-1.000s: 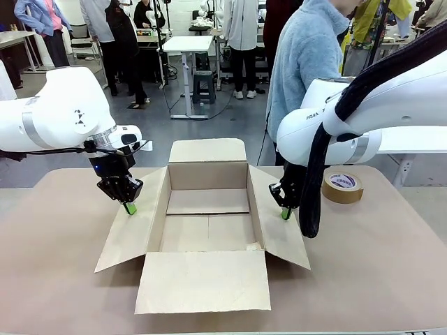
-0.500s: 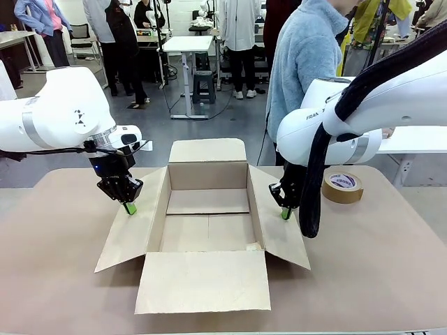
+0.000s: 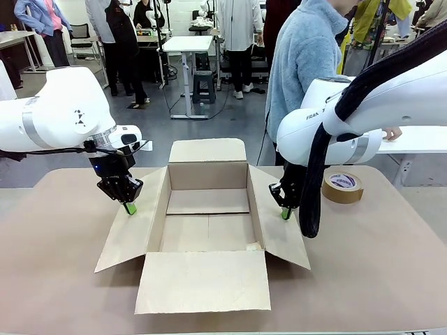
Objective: Wrap the clocks to prevent damage.
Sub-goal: Once the human has placed the objects inside and stepped back, release both hands from the side flaps of the Package Box.
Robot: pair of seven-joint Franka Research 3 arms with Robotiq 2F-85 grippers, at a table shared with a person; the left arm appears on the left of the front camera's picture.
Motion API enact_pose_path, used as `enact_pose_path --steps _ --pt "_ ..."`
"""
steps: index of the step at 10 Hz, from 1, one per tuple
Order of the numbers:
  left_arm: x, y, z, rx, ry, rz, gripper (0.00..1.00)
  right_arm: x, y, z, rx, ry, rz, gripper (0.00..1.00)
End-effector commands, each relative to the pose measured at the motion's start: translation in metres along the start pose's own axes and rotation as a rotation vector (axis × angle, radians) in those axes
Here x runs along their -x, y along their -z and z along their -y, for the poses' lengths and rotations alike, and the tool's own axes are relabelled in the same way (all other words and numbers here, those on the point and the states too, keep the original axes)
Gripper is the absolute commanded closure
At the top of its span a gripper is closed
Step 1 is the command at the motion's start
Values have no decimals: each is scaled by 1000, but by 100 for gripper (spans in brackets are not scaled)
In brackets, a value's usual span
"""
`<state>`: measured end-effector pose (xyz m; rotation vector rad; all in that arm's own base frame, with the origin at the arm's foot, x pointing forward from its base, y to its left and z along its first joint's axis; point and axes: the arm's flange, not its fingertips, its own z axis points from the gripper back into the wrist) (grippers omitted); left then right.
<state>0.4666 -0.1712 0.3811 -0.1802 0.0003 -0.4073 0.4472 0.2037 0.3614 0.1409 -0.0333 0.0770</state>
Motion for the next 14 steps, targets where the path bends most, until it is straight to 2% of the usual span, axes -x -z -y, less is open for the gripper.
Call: enact_pose_path --steps 1,14 --pt "-1 0 -1 -21 -15 9 100 0 1 -1 6 15 1 100" --pt "-1 0 -1 -21 -15 9 100 0 1 -1 6 15 1 100"
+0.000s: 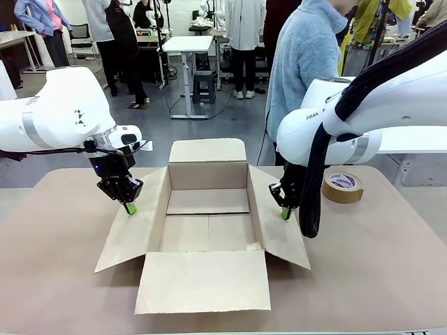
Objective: Wrap the clocks to prevent damage.
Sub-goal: Once the human has placed the objects inside and stepped back, release both hands from the side flaps of the Package Box.
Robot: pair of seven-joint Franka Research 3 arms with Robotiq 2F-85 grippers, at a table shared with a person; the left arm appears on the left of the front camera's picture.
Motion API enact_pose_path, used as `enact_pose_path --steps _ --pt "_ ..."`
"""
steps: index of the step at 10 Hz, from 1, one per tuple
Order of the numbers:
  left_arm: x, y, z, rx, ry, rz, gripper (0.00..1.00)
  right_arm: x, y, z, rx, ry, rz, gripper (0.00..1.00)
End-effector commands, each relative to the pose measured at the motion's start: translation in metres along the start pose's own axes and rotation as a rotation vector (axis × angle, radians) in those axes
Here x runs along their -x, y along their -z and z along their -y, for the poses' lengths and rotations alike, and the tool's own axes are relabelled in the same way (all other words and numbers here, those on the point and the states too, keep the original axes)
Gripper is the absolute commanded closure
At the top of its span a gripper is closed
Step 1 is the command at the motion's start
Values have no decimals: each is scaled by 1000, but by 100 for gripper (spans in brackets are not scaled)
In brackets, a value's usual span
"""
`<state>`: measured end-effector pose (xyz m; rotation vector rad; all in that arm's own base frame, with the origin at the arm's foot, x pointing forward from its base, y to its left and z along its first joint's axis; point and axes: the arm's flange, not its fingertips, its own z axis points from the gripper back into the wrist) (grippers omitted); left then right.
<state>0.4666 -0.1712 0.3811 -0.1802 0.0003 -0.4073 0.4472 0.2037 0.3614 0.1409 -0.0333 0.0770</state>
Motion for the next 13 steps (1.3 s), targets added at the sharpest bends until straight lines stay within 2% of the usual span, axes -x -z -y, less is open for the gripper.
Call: enact_pose_path --steps 1,13 --pt "-1 0 -1 -21 -15 9 100 0 1 -1 6 15 1 100" --pt "-1 0 -1 -21 -15 9 100 0 1 -1 6 15 1 100"
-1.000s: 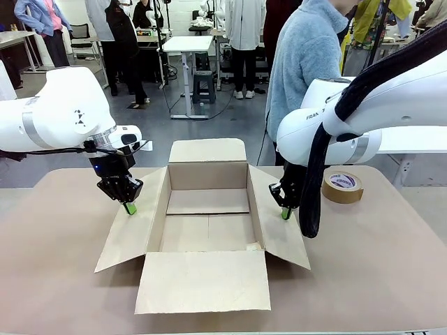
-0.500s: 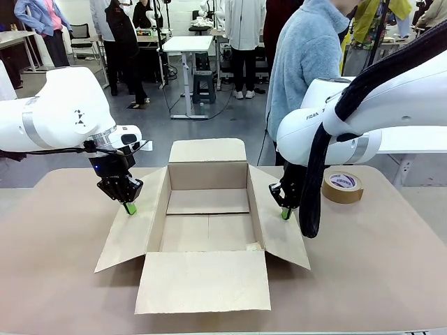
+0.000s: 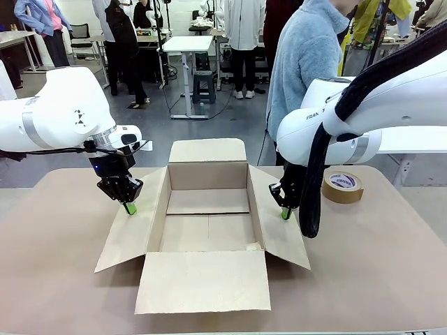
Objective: Wrap the clocks to prevent damage.
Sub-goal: Once the human has placed the objects inside and stepped back, release both hands from the side flaps of the Package Box.
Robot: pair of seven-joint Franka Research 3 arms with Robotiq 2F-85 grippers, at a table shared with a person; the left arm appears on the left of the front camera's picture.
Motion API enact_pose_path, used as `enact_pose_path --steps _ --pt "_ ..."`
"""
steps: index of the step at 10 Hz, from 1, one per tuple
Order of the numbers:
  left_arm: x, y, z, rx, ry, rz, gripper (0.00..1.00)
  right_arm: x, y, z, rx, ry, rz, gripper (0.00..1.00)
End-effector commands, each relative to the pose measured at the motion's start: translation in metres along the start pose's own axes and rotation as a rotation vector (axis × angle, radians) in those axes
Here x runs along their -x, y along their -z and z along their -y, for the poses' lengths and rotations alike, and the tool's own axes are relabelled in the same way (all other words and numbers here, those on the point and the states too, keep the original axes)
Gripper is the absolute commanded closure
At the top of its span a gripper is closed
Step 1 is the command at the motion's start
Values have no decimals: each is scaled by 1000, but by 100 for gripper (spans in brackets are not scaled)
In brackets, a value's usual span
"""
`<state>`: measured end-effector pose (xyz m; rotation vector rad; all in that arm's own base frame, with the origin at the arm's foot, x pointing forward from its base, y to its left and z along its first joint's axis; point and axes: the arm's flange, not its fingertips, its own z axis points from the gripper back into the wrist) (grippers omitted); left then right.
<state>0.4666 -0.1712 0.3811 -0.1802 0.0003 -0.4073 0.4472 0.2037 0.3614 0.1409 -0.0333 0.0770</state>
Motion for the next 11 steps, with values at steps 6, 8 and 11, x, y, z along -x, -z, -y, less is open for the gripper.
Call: enact_pose_path --steps 6,8,11 --pt "-1 0 -1 -21 -15 9 100 0 1 -1 6 15 1 100" --pt "-1 0 -1 -21 -15 9 100 0 1 -1 6 15 1 100" --pt "-1 0 -1 -21 -15 9 100 0 1 -1 6 15 1 100"
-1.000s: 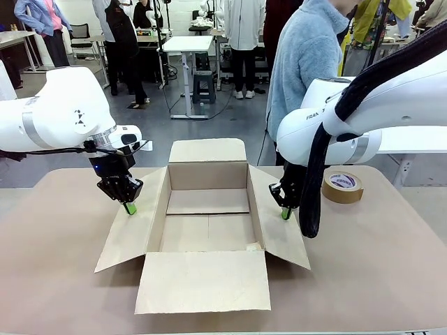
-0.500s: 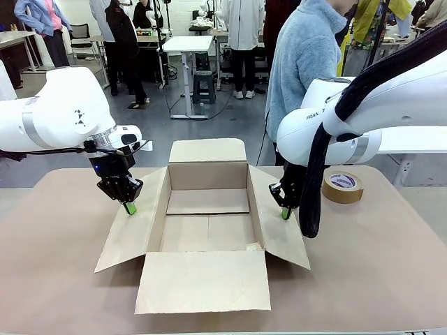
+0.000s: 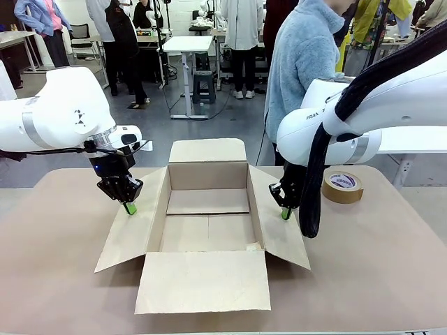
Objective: Wrap the clocks to prevent damage.
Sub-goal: Once the human has placed the objects inside and stepped back, release both hands from the side flaps of the Package Box.
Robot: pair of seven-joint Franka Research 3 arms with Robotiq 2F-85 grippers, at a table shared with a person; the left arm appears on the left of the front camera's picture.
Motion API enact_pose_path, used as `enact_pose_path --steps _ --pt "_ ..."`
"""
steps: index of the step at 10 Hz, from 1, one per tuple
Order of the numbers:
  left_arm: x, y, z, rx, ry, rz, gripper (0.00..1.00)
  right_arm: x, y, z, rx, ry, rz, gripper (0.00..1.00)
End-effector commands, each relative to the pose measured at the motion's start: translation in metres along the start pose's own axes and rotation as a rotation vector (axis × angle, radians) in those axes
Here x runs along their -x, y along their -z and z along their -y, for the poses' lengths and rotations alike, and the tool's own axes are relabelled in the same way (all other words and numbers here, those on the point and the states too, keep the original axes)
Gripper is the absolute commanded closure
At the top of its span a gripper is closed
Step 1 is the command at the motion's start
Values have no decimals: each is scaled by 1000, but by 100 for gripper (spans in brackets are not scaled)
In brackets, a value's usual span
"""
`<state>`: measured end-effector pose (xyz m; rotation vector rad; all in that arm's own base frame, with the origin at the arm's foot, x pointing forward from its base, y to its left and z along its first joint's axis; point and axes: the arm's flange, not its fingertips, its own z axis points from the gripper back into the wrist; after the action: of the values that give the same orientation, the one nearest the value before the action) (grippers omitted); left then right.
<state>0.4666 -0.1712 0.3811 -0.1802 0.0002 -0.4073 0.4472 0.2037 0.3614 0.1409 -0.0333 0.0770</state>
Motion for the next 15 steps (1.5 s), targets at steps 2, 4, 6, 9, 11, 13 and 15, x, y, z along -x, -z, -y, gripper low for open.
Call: enact_pose_path --steps 2,4,6,9,11,13,15 --pt "-1 0 -1 -21 -15 9 100 0 1 -1 6 15 1 100" --pt "-1 0 -1 -21 -15 9 100 0 1 -1 6 15 1 100" --pt "-1 0 -1 -21 -15 9 100 0 1 -1 6 15 1 100" --pt "-1 0 -1 -21 -15 9 100 0 1 -1 6 15 1 100" --pt "-1 0 -1 -21 -15 9 100 0 1 -1 6 15 1 100" --pt "-1 0 -1 -21 -15 9 100 0 1 -1 6 15 1 100" --pt "-1 0 -1 -21 -15 9 100 0 1 -1 6 15 1 100"
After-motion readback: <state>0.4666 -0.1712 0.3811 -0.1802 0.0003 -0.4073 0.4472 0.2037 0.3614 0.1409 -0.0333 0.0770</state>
